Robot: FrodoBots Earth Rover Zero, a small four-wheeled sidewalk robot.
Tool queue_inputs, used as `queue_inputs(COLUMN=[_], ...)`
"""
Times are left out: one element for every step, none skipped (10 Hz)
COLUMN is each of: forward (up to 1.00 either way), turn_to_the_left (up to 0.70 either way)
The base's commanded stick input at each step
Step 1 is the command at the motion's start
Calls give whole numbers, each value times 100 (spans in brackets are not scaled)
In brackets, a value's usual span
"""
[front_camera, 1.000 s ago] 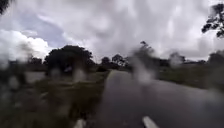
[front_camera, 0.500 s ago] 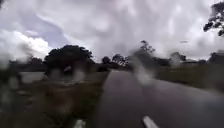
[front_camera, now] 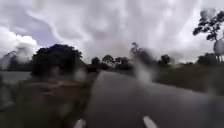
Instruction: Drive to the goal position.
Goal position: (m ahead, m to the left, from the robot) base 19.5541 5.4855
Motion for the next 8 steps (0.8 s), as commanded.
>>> queue_inputs(forward=[70,70,70,70,70,70,70,70], turn_to_the_left=[0,0,0,0,0,0,0,0])
